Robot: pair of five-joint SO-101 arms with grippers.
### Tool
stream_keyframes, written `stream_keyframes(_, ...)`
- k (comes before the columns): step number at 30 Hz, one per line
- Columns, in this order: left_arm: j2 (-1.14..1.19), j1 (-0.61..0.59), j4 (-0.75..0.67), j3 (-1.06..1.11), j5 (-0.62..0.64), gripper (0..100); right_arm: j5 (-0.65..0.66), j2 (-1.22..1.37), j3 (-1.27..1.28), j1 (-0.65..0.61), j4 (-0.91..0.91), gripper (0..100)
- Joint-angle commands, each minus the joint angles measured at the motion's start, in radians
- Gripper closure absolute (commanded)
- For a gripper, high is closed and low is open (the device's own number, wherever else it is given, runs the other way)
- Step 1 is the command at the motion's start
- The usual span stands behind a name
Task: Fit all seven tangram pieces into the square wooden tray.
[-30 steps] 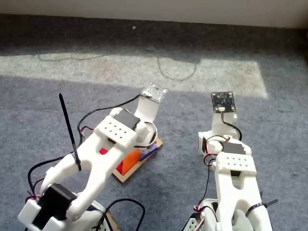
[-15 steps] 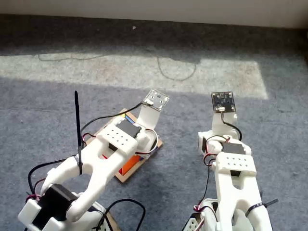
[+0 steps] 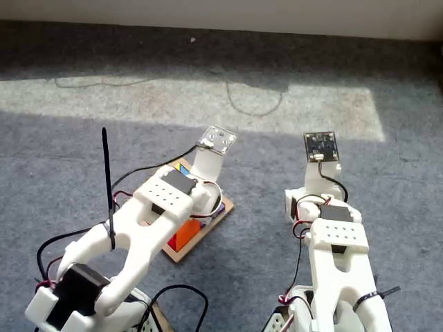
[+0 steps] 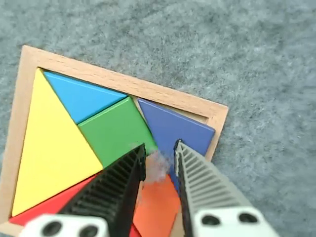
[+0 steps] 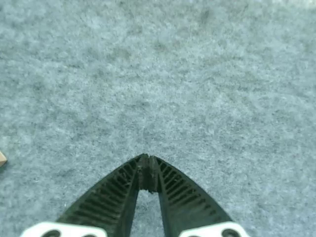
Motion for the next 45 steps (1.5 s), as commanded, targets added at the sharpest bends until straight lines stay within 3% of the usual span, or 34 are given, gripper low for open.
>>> stream_keyframes(1, -0.036, -0.028, -0.012, -0.005, -0.006, 89, 0.011, -0.024, -0.007, 0.013, -0.019, 99.2)
stream_keyframes(17, -0.136, -0.021, -0.008, 0.008, -0.003, 89, 0.011, -0.027, -0.007, 0.013, -0.019, 99.2)
stream_keyframes(22, -0.202, 0.074, -0.014, 0.079, -0.003, 89, 0.011, -0.027, -0.008, 0.013, -0.019, 99.2)
stream_keyframes(29, -0.039, 0.119, -0.046, 0.048, -0.003, 89, 0.011, -0.027, -0.008, 0.013, -0.019, 99.2)
stream_keyframes(37, 0.259, 0.045, 0.144, -0.254, -0.002, 89, 0.011, -0.027, -0.008, 0.013, -0.019, 99.2)
stream_keyframes(42, 0.216, 0.054, 0.186, -0.271, -0.002, 100, 0.011, -0.027, -0.008, 0.013, -0.019, 99.2)
stream_keyframes(45, 0.139, 0.05, 0.184, -0.219, -0.002, 99, 0.011, -0.027, -0.008, 0.013, -0.019, 99.2)
